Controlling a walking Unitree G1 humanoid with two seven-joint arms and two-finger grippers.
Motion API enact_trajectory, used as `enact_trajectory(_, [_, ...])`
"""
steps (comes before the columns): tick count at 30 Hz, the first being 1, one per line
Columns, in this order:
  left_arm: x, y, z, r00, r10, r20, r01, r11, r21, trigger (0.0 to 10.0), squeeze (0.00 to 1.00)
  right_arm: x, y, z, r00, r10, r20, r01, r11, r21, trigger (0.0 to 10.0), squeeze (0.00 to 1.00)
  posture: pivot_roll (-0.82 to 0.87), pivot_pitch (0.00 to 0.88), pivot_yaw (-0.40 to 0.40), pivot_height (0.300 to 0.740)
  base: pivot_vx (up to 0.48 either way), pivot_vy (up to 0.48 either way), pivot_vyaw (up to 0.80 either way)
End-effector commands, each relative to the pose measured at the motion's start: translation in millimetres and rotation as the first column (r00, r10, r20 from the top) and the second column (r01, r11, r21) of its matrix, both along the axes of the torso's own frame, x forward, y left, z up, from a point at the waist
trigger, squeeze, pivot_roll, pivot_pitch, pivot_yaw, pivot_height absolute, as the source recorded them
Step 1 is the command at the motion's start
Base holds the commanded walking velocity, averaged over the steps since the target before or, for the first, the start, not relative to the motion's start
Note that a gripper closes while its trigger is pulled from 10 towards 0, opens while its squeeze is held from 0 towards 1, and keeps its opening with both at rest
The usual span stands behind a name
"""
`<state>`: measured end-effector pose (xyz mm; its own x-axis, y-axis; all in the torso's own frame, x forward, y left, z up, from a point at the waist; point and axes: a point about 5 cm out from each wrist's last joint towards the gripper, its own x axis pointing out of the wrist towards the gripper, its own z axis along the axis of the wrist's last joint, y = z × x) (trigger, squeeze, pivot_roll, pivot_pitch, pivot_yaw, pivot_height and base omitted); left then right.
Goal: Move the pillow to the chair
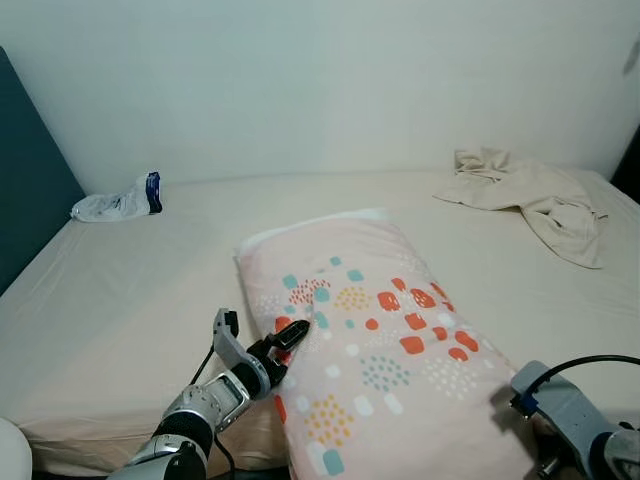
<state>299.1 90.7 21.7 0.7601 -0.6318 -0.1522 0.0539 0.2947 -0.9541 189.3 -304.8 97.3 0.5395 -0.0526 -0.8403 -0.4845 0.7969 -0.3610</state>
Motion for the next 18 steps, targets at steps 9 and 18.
enact_trajectory(9, [-6.7,-32.8,2,0.997,-0.069,0.034,0.071,0.996,-0.054,0.0,0.00,14.7,4.4,10,0.993,0.003,0.115,-0.002,1.000,-0.005,0.0,0.00,-0.12,0.000,0.080,0.583,0.000,0.000,0.00])
enact_trajectory(18, [10.5,-26.7,24,0.987,-0.059,0.147,0.068,0.996,-0.057,0.0,0.00,34.1,18.6,15,0.975,-0.013,0.221,-0.007,0.996,0.088,0.0,0.00,-0.11,0.000,0.079,0.583,0.000,0.000,0.00])
